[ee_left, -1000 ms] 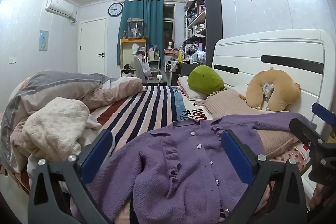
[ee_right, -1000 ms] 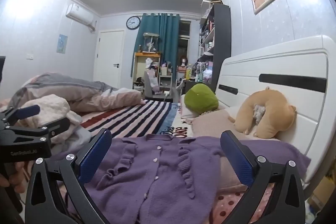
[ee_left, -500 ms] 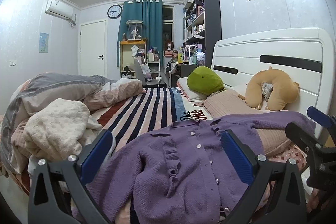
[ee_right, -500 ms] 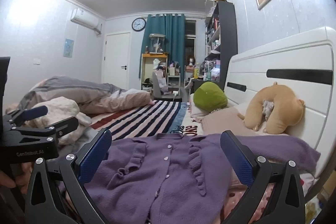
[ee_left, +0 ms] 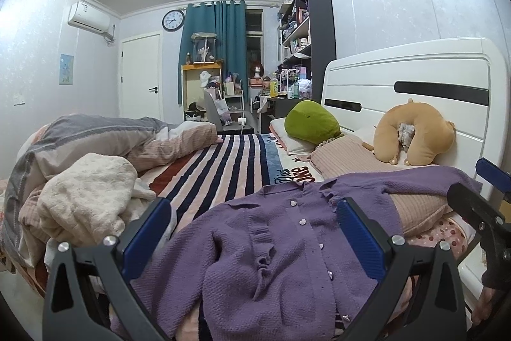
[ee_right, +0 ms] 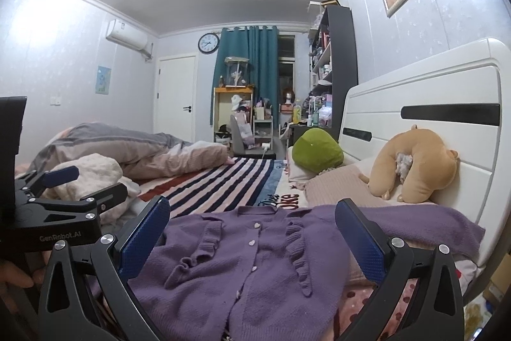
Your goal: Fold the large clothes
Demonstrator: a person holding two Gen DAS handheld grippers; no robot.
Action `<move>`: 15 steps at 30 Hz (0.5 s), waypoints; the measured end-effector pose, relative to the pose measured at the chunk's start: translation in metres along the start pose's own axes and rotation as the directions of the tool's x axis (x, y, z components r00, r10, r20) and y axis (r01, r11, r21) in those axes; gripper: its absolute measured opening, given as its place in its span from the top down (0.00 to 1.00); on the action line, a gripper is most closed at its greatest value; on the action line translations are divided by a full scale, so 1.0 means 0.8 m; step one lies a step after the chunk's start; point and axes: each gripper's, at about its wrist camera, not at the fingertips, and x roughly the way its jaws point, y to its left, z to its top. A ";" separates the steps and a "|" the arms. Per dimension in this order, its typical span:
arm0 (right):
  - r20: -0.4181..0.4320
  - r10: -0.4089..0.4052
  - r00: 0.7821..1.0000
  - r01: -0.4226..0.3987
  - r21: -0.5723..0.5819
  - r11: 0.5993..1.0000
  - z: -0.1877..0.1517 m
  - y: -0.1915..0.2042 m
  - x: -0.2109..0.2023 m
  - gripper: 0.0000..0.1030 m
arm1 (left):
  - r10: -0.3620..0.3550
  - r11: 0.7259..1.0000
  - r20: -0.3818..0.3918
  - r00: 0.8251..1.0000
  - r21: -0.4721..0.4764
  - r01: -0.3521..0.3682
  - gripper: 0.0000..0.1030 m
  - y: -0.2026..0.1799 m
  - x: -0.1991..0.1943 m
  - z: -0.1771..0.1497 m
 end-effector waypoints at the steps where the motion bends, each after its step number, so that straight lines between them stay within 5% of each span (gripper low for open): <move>1: 0.001 0.002 1.000 -0.002 -0.002 1.000 0.000 0.000 -0.001 0.00 | 0.002 1.000 -0.001 1.000 -0.001 -0.002 0.01 0.000 0.000 0.000; 15: 0.001 0.010 1.000 -0.010 0.001 1.000 0.000 0.006 0.004 0.00 | 0.010 1.000 -0.010 1.000 -0.017 -0.010 0.01 0.009 0.001 -0.002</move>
